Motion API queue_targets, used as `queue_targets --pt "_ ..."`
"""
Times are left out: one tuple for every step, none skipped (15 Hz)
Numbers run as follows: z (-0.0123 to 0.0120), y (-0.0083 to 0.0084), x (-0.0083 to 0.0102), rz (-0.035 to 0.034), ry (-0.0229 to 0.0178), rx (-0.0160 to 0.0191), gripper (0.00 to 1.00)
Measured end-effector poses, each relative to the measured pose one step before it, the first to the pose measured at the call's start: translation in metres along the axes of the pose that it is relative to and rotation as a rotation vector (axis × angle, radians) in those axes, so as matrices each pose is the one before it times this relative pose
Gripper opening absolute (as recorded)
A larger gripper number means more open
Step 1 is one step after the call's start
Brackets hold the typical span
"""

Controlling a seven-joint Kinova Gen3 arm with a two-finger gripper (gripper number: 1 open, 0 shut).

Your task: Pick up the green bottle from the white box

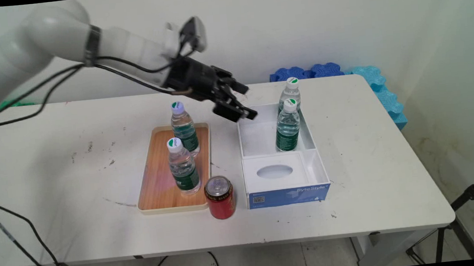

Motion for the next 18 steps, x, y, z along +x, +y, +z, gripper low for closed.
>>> queue_targets --pt "0.01042 -0.00109 0.00013 0.00044 -0.00566 -0.00201 1.00" --pt "0.01145 -0.00130 0.00019 0.00104 -0.00622 -0.00254 1.00" --pt "0.01178 -0.00155 -0.00028 0.00023 -0.00633 -0.00151 1.00" --pt "0.00670 -0.00108 -0.00038 -0.00112 -0.00350 -0.00040 1.00" --pt "0.00889 -0.00132 -0.00035 -0.00104 -0.00391 -0.00051 1.00" --pt "0.00819 -0.00124 -0.00037 -0.00093 -0.00279 0.00021 1.00" --pt "0.00636 -0.00071 -0.00048 -0.00106 -0.00151 -0.00042 1.00" --pt "0.00414 -0.00043 -0.00006 -0.00023 -0.00082 -0.00043 1.00" --pt "0.00622 -0.00063 0.00002 0.00005 -0.00130 -0.00096 1.00" --pt "0.00380 -0.00038 -0.00005 -0.00030 -0.00078 -0.00038 1.00" --pt "0.00530 -0.00042 -0.00004 -0.00024 -0.00040 -0.00033 1.00" --pt "0.00617 -0.00049 0.00042 0.00075 -0.00009 -0.00107 1.00" --pt "0.00648 -0.00050 0.00042 0.00099 -0.00018 -0.00100 1.00" --pt "0.00380 -0.00040 0.00017 0.00047 -0.00046 -0.00031 1.00" --pt "0.00350 -0.00034 0.00013 0.00071 -0.00023 -0.00011 1.00" --pt "0.00339 -0.00023 0.00009 0.00107 -0.00027 -0.00044 1.00" --pt "0.00425 -0.00039 -0.00017 0.00178 -0.00099 0.00016 1.00" --pt "0.00374 -0.00034 -0.00033 0.00241 -0.00113 0.00076 0.00"
